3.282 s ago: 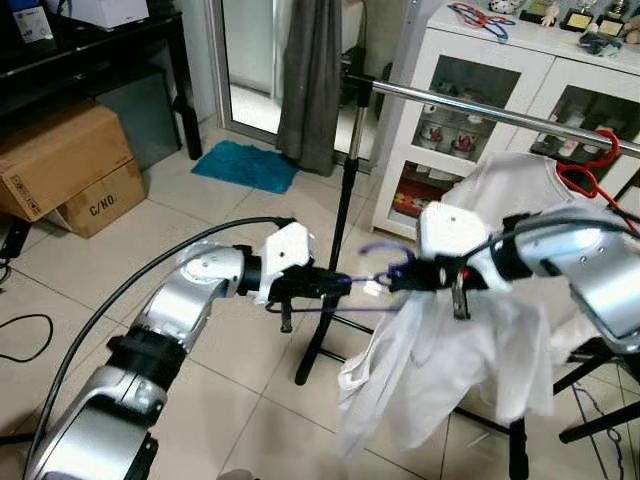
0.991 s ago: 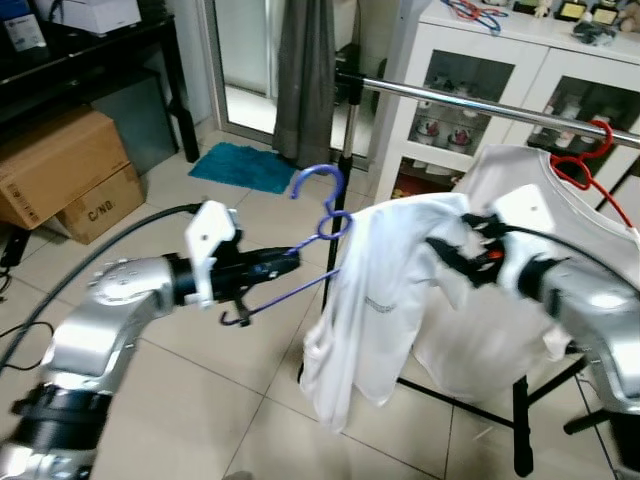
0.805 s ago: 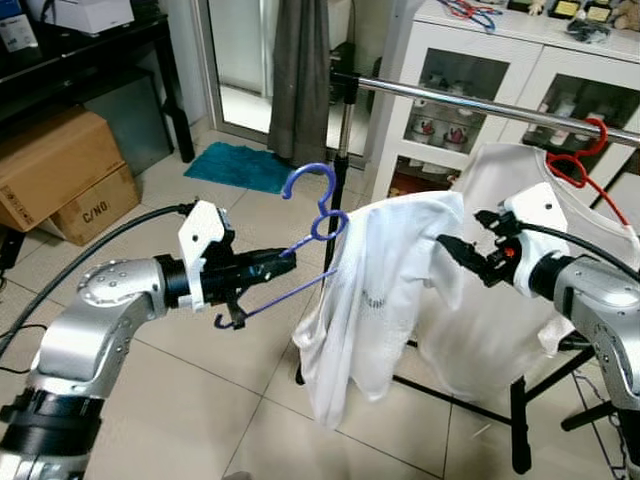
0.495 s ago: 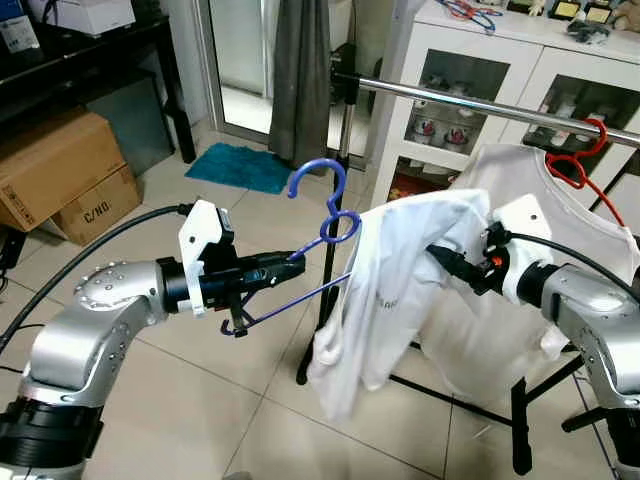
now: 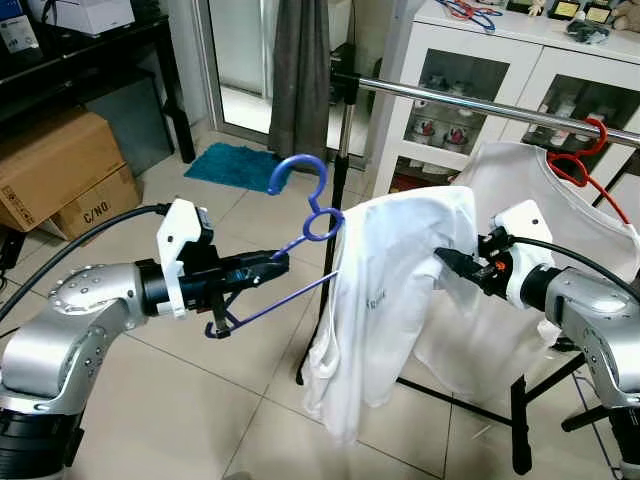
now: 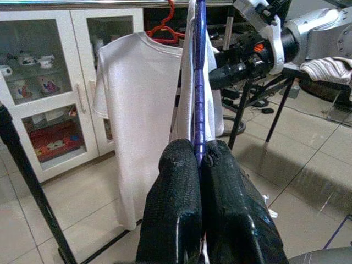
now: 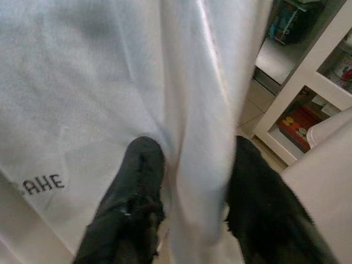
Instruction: Hang hanger
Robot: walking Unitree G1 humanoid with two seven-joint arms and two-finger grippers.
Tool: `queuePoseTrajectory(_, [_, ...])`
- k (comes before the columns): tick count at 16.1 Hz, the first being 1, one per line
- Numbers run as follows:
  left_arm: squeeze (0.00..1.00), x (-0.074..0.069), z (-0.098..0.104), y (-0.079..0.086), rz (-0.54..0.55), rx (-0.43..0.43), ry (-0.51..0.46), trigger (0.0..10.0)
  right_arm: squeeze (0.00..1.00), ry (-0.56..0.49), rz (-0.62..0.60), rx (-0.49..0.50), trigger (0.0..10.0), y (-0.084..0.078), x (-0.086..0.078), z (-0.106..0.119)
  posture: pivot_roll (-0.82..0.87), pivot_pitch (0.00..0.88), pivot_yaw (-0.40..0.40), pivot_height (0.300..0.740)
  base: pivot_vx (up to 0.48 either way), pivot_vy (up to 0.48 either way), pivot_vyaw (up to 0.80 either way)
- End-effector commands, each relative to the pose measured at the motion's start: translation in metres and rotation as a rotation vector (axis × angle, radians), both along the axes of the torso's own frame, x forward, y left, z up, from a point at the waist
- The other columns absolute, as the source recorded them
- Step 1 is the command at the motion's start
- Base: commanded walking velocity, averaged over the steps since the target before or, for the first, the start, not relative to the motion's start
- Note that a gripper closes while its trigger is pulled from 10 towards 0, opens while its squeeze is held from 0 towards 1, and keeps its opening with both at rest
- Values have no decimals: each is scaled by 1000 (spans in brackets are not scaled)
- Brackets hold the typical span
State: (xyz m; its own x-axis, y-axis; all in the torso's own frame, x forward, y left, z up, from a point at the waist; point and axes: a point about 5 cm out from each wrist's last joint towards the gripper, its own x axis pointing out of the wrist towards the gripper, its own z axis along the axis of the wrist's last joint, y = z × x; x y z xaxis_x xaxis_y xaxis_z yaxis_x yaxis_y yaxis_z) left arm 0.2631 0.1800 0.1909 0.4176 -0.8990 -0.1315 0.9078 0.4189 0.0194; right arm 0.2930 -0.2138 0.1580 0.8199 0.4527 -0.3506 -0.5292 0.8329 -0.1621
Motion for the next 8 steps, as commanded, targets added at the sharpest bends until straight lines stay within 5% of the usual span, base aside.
queuePoseTrajectory(1, [0,-2,10,-2,-15,-14,-38,0,0,-4,13,0,0,0,1,2,8,0,-45,740,0,0,0])
queuePoseTrajectory(8, [0,-3,9,-1,-7,-14,-32,0,0,8,33,39,0,4,0,0,12,0,-46,740,0,0,0])
